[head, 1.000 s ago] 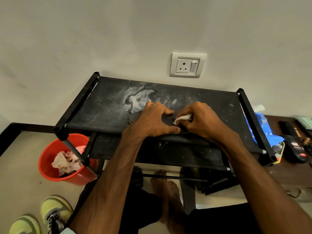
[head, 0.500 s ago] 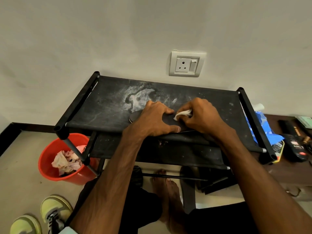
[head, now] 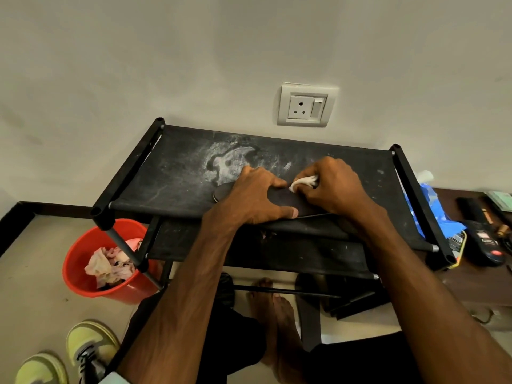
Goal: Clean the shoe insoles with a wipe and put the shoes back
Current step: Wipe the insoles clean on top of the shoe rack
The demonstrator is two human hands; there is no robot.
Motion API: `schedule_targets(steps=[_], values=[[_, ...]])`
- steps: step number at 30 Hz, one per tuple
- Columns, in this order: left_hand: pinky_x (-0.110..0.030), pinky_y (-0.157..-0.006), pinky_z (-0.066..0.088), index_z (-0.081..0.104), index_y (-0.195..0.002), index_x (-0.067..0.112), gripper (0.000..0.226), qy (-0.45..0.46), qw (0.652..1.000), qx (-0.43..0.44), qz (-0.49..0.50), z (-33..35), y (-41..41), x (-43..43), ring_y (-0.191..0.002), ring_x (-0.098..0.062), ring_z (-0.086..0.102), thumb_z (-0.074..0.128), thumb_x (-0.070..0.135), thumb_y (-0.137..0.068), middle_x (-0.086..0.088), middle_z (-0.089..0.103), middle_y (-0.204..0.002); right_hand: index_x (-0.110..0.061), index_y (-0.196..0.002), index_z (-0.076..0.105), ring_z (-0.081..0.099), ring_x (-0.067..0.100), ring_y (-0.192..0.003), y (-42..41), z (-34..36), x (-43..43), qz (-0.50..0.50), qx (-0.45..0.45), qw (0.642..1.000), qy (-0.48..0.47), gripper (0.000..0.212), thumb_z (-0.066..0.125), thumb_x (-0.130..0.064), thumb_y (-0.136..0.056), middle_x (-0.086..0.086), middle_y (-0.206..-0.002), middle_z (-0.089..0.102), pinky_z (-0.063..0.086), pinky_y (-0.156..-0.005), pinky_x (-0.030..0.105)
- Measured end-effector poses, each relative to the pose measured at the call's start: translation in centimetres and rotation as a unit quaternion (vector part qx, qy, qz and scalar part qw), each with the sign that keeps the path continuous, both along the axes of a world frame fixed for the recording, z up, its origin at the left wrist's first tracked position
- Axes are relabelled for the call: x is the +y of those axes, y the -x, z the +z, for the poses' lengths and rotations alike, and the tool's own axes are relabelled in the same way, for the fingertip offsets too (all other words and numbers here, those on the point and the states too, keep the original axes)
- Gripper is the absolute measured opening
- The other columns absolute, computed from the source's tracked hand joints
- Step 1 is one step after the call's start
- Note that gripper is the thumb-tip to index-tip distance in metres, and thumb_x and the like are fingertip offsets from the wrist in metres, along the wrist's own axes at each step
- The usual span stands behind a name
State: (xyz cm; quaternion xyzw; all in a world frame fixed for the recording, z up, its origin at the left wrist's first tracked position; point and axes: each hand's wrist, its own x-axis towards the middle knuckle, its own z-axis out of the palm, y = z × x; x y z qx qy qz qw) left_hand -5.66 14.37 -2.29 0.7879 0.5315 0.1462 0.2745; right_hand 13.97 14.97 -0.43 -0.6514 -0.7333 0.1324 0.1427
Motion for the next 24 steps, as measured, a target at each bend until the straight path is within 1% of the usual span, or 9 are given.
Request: schedule_targets(steps=[4, 7, 9, 12, 15, 17, 20, 22, 24], values=[[-0.04, -0.116, 0.028, 0.055, -0.141, 0.032, 0.078, 0.009, 1.0, 0.003, 0.005, 0.0, 0.1, 0.1, -0.138, -0.019, 0.028, 0.079, 0.062, -0.073, 0.006, 0.048, -0.142, -0.038, -0.092, 0.081, 0.07, 0.014, -0.077, -1.3, 0.1, -0.4, -0.011, 0.011, 1.0, -0.003, 0.012, 0.078, -0.029, -0.084, -0.013, -0.073, 0.071, 0.051, -0.067, 0.03], [-0.042, -0.116, 0.03, 0.055, -0.142, 0.031, 0.081, 0.013, 1.0, 0.007, 0.005, 0.0, 0.4, 0.3, -0.138, -0.02, 0.028, 0.08, 0.061, -0.072, 0.005, 0.048, -0.143, -0.038, -0.092, 0.082, 0.07, 0.007, -0.074, -0.5, 0.0, -1.4, 0.054, 0.033, 0.998, 0.027, 0.016, 0.078, -0.025, -0.083, -0.012, -0.081, 0.077, 0.059, -0.07, 0.037], [-0.042, -0.114, 0.032, 0.055, -0.142, 0.031, 0.082, 0.012, 1.0, 0.005, 0.004, 0.0, 0.4, 0.3, -0.137, -0.02, 0.029, 0.08, 0.062, -0.071, 0.005, 0.049, -0.142, -0.04, -0.093, 0.082, 0.07, 0.005, -0.075, -0.3, 0.2, -1.9, 0.078, 0.037, 0.996, 0.036, 0.018, 0.078, -0.026, -0.083, -0.014, -0.084, 0.078, 0.061, -0.072, 0.039], [-0.042, -0.115, 0.031, 0.055, -0.142, 0.031, 0.081, 0.005, 1.0, 0.006, 0.005, -0.1, 0.1, 0.3, -0.137, -0.021, 0.029, 0.079, 0.062, -0.072, 0.004, 0.049, -0.142, -0.043, -0.091, 0.082, 0.07, 0.007, -0.076, -1.4, 0.8, -1.9, 0.048, 0.025, 0.998, 0.037, 0.018, 0.076, -0.027, -0.083, -0.016, -0.082, 0.077, 0.061, -0.073, 0.041], [-0.041, -0.114, 0.031, 0.055, -0.142, 0.03, 0.08, 0.003, 1.0, 0.007, 0.007, -0.2, -0.1, 0.2, -0.136, -0.021, 0.029, 0.079, 0.062, -0.072, 0.004, 0.049, -0.141, -0.041, -0.088, 0.082, 0.069, 0.013, -0.074, -2.2, 1.1, -1.9, 0.003, 0.011, 0.999, 0.031, 0.016, 0.078, -0.027, -0.081, -0.011, -0.08, 0.077, 0.061, -0.074, 0.044], [-0.04, -0.113, 0.033, 0.056, -0.142, 0.029, 0.081, 0.003, 1.0, 0.005, 0.009, -0.2, 0.1, 0.3, -0.135, -0.021, 0.03, 0.08, 0.061, -0.072, 0.003, 0.05, -0.14, -0.04, -0.091, 0.081, 0.07, 0.015, -0.078, -1.4, 0.9, -2.2, 0.012, 0.001, 1.0, 0.029, 0.018, 0.077, -0.026, -0.081, -0.009, -0.085, 0.078, 0.061, -0.077, 0.044], [-0.035, -0.108, 0.033, 0.056, -0.142, 0.027, 0.082, -0.002, 1.0, 0.005, 0.001, -0.2, 0.4, 0.4, -0.133, -0.02, 0.031, 0.081, 0.06, -0.071, 0.005, 0.052, -0.139, -0.043, -0.096, 0.081, 0.071, 0.012, -0.082, 0.2, 0.5, -2.7, 0.066, 0.02, 0.996, 0.052, 0.022, 0.075, -0.027, -0.082, -0.01, -0.089, 0.078, 0.061, -0.077, 0.042], [-0.035, -0.108, 0.033, 0.056, -0.142, 0.027, 0.082, -0.004, 1.0, 0.004, -0.001, -0.2, 0.3, 0.4, -0.133, -0.02, 0.031, 0.081, 0.061, -0.072, 0.005, 0.052, -0.139, -0.045, -0.094, 0.08, 0.071, 0.009, -0.08, 0.1, 0.6, -2.6, 0.071, 0.03, 0.996, 0.054, 0.022, 0.076, -0.028, -0.081, -0.013, -0.086, 0.078, 0.061, -0.075, 0.042], [-0.037, -0.11, 0.033, 0.056, -0.142, 0.028, 0.08, -0.002, 1.0, 0.004, 0.001, -0.2, 0.1, 0.4, -0.133, -0.02, 0.031, 0.08, 0.061, -0.072, 0.005, 0.051, -0.14, -0.046, -0.088, 0.08, 0.071, 0.007, -0.077, -1.1, 0.8, -2.5, 0.044, 0.039, 0.997, 0.049, 0.017, 0.077, -0.031, -0.081, -0.017, -0.08, 0.076, 0.061, -0.073, 0.039]])
